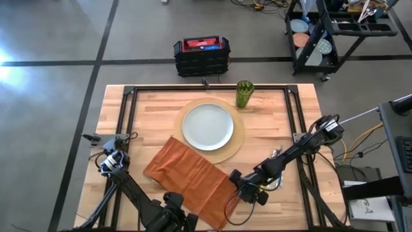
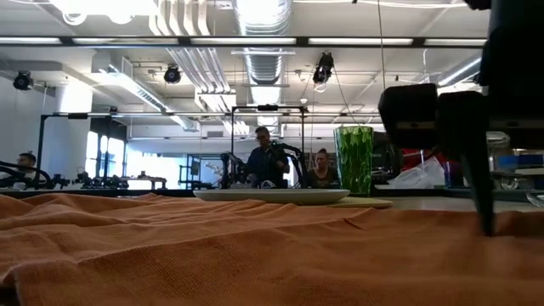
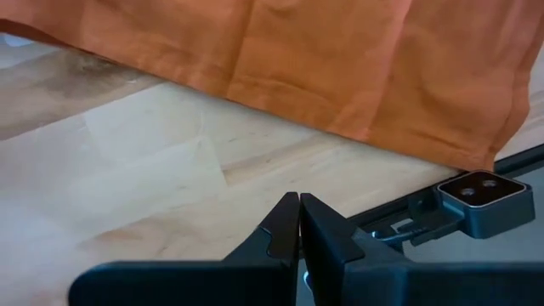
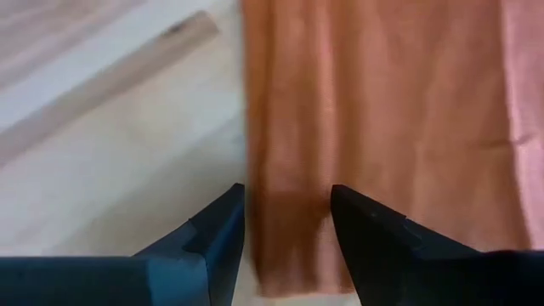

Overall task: Set table place
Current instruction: Fold the orange table napkin

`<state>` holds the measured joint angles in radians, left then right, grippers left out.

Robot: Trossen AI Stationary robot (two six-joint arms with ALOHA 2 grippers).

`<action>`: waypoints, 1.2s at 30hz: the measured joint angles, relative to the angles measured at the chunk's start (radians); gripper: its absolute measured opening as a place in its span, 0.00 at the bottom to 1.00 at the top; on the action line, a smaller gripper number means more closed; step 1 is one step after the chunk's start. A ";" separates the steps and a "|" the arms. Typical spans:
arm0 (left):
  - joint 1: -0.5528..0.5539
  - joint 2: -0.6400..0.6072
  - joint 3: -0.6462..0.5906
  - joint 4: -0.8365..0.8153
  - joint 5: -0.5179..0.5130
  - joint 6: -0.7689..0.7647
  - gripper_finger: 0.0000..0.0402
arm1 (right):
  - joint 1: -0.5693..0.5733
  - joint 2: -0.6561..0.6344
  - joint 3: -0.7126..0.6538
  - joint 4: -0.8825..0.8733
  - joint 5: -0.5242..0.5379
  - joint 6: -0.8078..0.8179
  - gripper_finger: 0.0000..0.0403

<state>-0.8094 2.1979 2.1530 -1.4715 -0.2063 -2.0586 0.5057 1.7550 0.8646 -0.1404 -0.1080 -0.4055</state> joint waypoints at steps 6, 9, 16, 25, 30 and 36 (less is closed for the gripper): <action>0.001 0.000 -0.001 -0.007 0.001 0.000 0.00 | -0.044 0.019 0.000 0.011 0.006 -0.023 0.39; 0.002 0.000 -0.001 -0.007 0.001 0.000 0.00 | -0.050 0.039 0.001 0.018 -0.004 -0.013 0.39; 0.002 0.000 -0.001 -0.012 0.009 0.003 0.00 | -0.051 0.061 0.002 0.033 -0.049 0.053 0.24; 0.002 0.000 -0.002 -0.025 0.009 0.027 0.00 | -0.052 0.045 0.014 -0.010 -0.148 0.157 0.01; 0.002 -0.008 0.015 -0.063 0.008 0.051 0.00 | -0.048 -0.020 0.088 -0.207 -0.177 0.176 0.00; 0.001 -0.009 0.043 -0.101 -0.011 0.094 0.00 | -0.053 -0.080 0.263 -0.370 -0.183 0.159 0.00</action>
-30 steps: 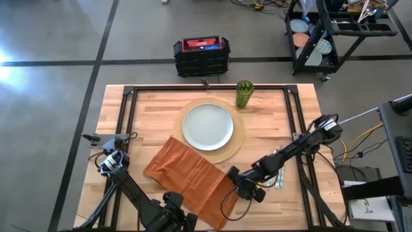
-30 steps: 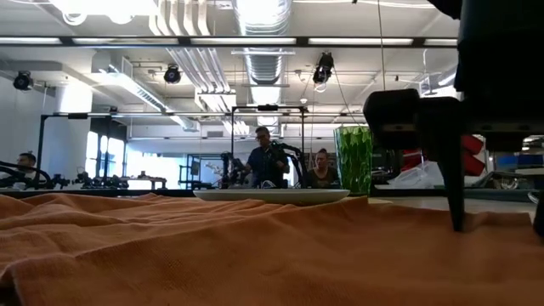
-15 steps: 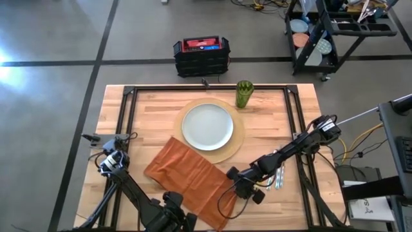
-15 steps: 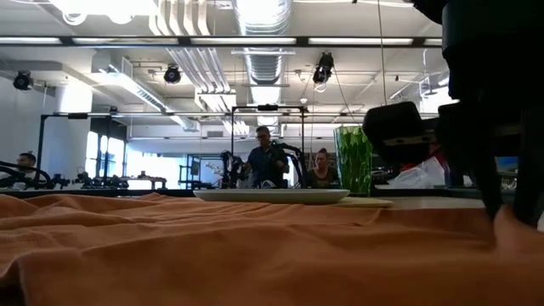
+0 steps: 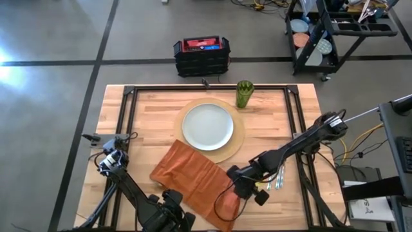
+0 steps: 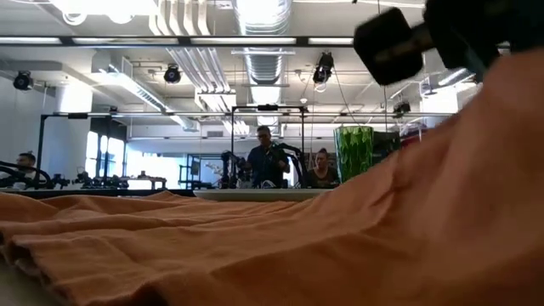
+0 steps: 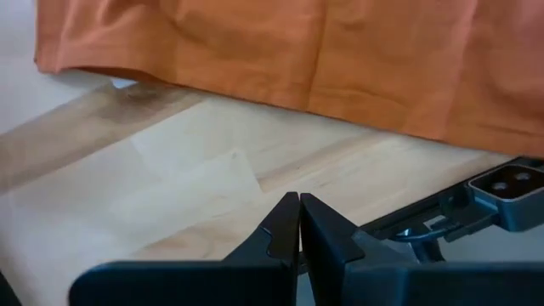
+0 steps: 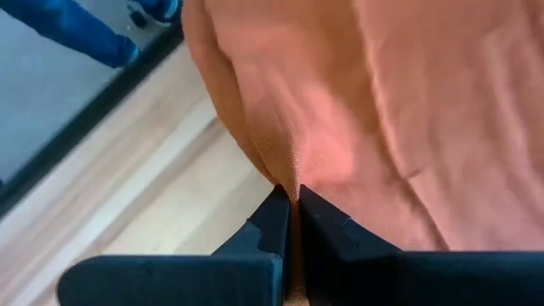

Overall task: Set table place
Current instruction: Fold the orange table napkin

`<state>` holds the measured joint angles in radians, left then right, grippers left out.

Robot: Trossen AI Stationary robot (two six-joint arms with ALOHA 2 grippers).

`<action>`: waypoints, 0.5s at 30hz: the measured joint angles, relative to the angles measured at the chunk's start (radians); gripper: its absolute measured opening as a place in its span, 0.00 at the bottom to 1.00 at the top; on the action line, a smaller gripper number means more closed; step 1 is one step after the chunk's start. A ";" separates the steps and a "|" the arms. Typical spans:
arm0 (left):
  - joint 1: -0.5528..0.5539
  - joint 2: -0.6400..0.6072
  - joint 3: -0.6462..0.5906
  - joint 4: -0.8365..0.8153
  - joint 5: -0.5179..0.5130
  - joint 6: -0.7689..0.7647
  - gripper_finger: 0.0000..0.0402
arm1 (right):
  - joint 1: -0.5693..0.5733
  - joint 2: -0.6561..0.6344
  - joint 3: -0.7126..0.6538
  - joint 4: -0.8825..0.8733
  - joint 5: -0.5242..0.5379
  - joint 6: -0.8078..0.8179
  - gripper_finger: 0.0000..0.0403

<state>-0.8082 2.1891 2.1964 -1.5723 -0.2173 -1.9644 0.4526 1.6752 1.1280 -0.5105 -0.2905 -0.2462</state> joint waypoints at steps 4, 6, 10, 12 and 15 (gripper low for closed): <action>-0.003 0.000 0.013 0.003 -0.010 0.000 0.00 | -0.002 0.001 0.111 -0.054 -0.001 -0.001 0.00; -0.005 -0.001 0.015 0.016 -0.013 0.000 0.00 | -0.004 0.008 0.147 -0.069 0.007 -0.004 0.00; -0.019 0.001 0.032 0.034 -0.104 0.001 0.00 | -0.027 0.038 0.185 -0.086 0.013 -0.002 0.00; -0.021 0.000 0.046 0.051 -0.172 0.003 0.00 | -0.047 0.044 0.190 -0.087 0.012 0.018 0.00; -0.019 0.000 0.074 0.083 -0.217 0.048 0.00 | -0.088 0.058 0.190 -0.076 0.011 0.054 0.00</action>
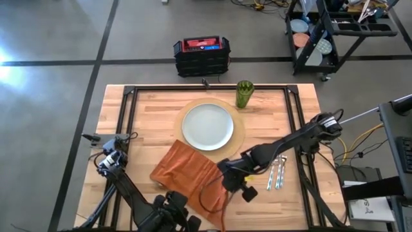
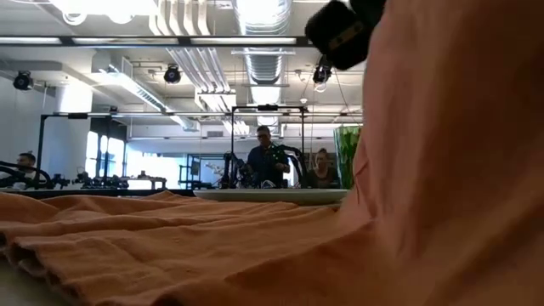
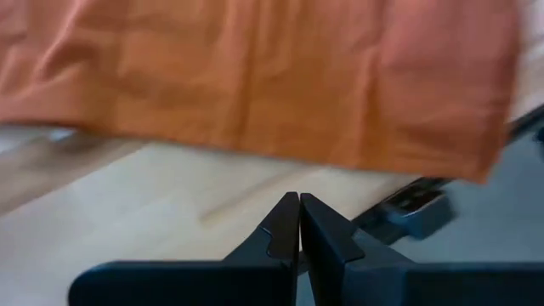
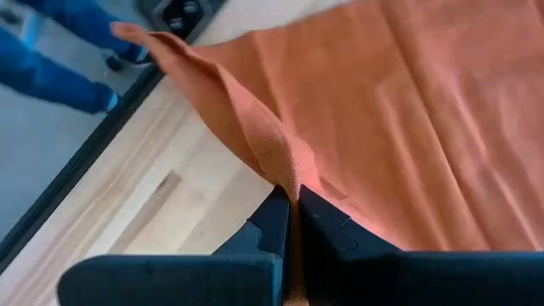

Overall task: Set table place
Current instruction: Fold the orange table napkin

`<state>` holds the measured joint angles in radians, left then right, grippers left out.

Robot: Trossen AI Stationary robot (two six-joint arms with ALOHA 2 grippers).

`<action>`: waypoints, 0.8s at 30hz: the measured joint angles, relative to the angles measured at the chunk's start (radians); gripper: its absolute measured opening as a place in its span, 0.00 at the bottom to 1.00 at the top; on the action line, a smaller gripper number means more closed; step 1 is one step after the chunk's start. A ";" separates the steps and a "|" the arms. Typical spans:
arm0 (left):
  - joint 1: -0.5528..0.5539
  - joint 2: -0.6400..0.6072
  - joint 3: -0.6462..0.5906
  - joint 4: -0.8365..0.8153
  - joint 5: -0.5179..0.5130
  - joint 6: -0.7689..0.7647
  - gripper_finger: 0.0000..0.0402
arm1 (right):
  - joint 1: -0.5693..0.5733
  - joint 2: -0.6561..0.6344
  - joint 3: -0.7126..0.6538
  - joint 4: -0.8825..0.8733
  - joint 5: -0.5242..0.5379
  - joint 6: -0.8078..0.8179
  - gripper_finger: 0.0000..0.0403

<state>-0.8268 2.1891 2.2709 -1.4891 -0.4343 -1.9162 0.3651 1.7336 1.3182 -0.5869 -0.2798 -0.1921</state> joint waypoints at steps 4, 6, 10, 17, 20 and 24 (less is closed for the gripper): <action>0.001 0.000 0.014 0.086 -0.099 0.057 0.00 | -0.060 0.001 0.001 0.054 -0.001 0.080 0.00; 0.001 0.000 0.008 0.103 -0.105 0.080 0.00 | -0.091 0.000 0.002 0.100 -0.010 0.132 0.00; 0.001 0.005 -0.011 0.100 -0.100 0.093 0.01 | -0.142 0.000 0.002 0.176 -0.016 0.210 0.00; -0.002 0.011 -0.032 0.100 -0.099 0.129 0.11 | -0.172 0.041 0.002 0.212 -0.016 0.222 0.00; -0.001 0.011 -0.069 0.096 -0.086 0.123 0.20 | -0.164 0.063 0.003 0.213 -0.016 0.220 0.00; -0.001 0.011 -0.133 0.102 -0.039 0.117 0.34 | -0.140 0.073 0.003 0.242 -0.016 0.220 0.00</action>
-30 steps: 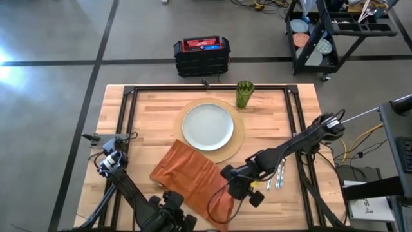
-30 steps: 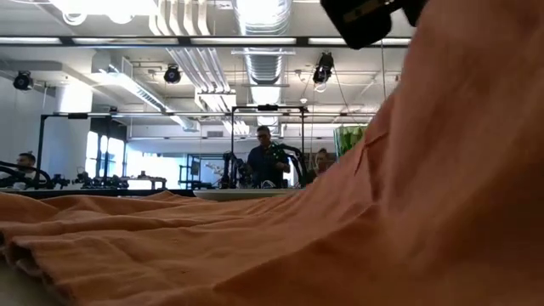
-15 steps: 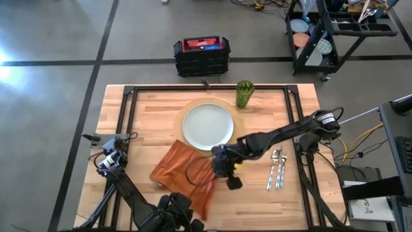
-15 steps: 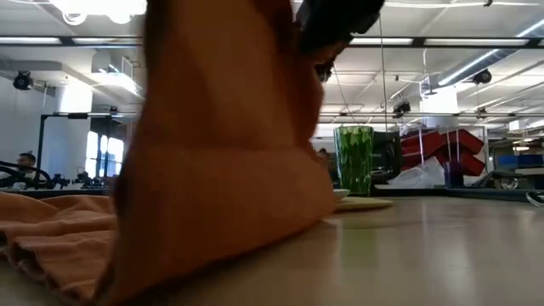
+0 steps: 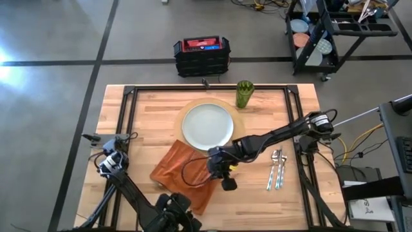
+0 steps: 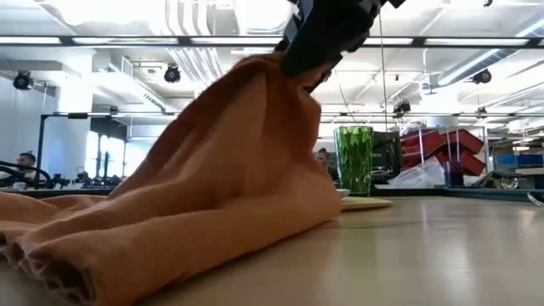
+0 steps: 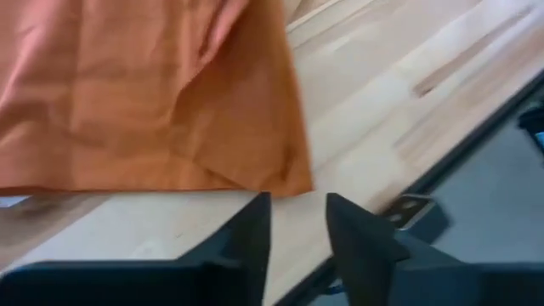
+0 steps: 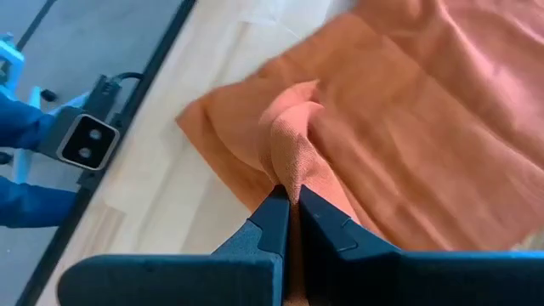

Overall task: Set table place
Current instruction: Fold the orange table napkin

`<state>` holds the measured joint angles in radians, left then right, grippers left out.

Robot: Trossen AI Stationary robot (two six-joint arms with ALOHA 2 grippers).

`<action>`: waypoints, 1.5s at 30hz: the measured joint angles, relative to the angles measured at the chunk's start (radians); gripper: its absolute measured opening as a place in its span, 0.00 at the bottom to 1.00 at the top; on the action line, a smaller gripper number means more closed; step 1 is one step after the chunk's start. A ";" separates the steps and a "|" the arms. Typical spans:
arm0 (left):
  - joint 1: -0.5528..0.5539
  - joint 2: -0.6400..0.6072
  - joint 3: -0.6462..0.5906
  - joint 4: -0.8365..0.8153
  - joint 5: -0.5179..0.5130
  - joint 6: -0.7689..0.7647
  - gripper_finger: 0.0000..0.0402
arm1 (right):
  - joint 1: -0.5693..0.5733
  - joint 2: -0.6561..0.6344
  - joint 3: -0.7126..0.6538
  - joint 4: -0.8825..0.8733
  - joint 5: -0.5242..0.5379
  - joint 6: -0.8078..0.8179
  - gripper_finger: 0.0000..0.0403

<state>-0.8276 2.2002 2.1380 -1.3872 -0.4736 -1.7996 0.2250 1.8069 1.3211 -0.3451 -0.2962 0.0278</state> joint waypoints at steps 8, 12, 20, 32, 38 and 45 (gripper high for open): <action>-0.005 0.002 -0.067 0.015 -0.016 -0.002 0.58 | 0.086 -0.028 0.001 0.014 0.002 -0.041 0.00; -0.002 0.002 -0.057 0.037 -0.119 0.072 0.60 | 0.129 -0.032 0.001 0.007 0.009 -0.044 0.00; 0.045 -0.002 -0.112 0.136 -0.198 0.396 0.56 | 0.150 -0.035 0.001 0.007 0.061 -0.041 0.00; 0.096 -0.003 -0.223 0.179 -0.190 0.537 0.69 | 0.169 -0.039 0.034 -0.020 0.064 -0.020 0.00; 0.104 -0.003 -0.236 0.239 -0.133 0.567 0.61 | 0.170 -0.040 0.034 -0.019 0.064 -0.017 0.00; 0.105 -0.006 -0.226 0.248 -0.062 0.553 0.25 | 0.161 -0.040 0.034 -0.017 0.087 -0.015 0.00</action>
<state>-0.7231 2.1944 1.9124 -1.1388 -0.5359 -1.2470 0.3855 1.7672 1.3552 -0.3622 -0.2096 0.0132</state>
